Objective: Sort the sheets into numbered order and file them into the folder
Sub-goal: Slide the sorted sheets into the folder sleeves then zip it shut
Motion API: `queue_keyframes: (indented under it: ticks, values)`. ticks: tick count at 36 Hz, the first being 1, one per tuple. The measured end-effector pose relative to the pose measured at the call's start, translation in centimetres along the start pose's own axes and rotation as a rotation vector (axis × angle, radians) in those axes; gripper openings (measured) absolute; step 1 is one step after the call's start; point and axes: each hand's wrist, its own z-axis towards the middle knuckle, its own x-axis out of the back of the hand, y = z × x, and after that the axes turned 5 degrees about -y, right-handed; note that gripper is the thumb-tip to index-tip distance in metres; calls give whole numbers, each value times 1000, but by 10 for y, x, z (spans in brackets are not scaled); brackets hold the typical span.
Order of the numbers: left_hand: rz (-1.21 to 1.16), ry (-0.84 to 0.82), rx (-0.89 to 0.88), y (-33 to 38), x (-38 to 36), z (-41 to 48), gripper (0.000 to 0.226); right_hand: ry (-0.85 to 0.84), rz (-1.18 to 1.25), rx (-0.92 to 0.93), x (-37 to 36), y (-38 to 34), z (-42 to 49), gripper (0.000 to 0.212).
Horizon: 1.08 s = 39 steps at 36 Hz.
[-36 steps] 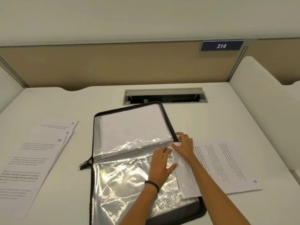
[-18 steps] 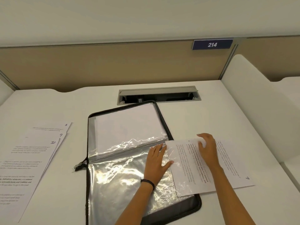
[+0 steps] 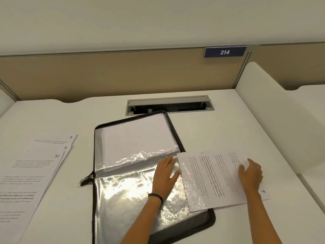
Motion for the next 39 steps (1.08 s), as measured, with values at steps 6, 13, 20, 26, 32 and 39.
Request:
queue_keyframes:
  ticks: [6,13,20,26,32,39]
  values:
    - [-81,107,104,-7,14,-6,65,-15,-10,-14,3,3,3,43]
    - [-124,251,236,-28,44,-10,61,-78,29,-14,5,-2,4,43]
    - [-84,351,421,-68,78,-25,41,-76,75,-4,6,-12,-1,38]
    - [1,352,592,-106,102,-41,55,-34,177,-9,14,-21,-3,25]
    - [-117,318,705,-134,119,-53,65,-78,207,-27,24,-30,5,22]
    - [-168,280,726,-140,122,-63,62,-222,261,-86,30,-38,17,22]
